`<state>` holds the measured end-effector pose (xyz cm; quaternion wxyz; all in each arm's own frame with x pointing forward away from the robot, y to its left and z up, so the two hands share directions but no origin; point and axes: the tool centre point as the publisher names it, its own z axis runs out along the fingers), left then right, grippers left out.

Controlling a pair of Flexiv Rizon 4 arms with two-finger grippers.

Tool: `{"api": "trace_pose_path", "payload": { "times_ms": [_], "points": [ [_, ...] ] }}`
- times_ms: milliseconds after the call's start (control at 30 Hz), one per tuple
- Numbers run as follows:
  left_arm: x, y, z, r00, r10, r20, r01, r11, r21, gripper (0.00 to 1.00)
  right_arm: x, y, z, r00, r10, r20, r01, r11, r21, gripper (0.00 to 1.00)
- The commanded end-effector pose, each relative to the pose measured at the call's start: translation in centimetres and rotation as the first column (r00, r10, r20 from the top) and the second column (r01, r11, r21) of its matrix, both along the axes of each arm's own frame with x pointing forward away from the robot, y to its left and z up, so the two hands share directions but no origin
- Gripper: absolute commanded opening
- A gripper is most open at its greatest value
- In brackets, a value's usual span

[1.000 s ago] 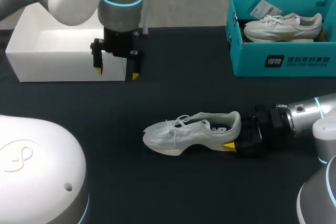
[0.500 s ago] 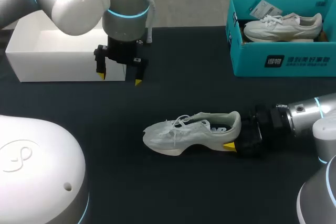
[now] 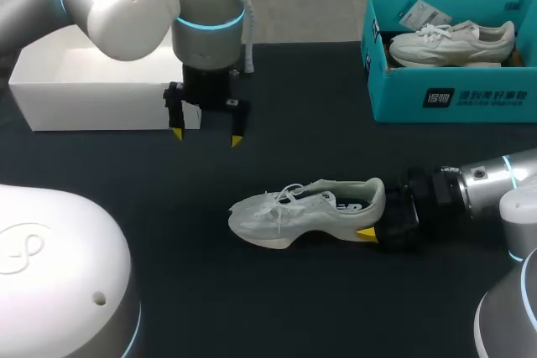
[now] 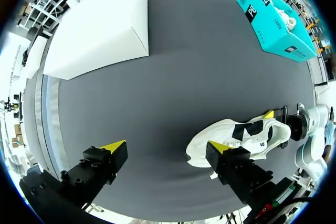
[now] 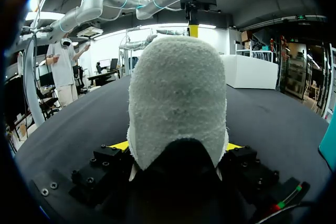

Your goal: Take the shoe out of the shoebox, open the shoe tongue, remove and reinsert the insole, then place the shoe into the shoebox

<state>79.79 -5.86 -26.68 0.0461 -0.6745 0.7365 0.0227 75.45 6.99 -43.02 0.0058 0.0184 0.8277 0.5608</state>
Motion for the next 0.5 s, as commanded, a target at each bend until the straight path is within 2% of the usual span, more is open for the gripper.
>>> {"api": "trace_pose_path", "payload": {
  "times_ms": [33, 233, 500],
  "points": [
    [-0.6, -2.9, -1.6, 1.000, -0.028, -0.013, 0.028, 1.000, -0.001, 1.00, 0.0, 0.2, -0.4, 1.000, 0.000, -0.001, 0.000, 1.000, -0.006, 0.00],
    [-2.2, -7.1, -3.0, 0.996, -0.082, -0.020, 0.081, 0.996, -0.020, 1.00, 0.0, 0.2, -0.4, 1.000, 0.000, -0.001, 0.000, 1.000, -0.006, 0.00],
    [-3.3, -11.1, -3.4, 0.992, -0.123, -0.010, 0.122, 0.992, -0.032, 1.00, 0.0, 0.2, -0.4, 1.000, 0.000, -0.001, 0.000, 1.000, -0.006, 0.00]
  ]
}}
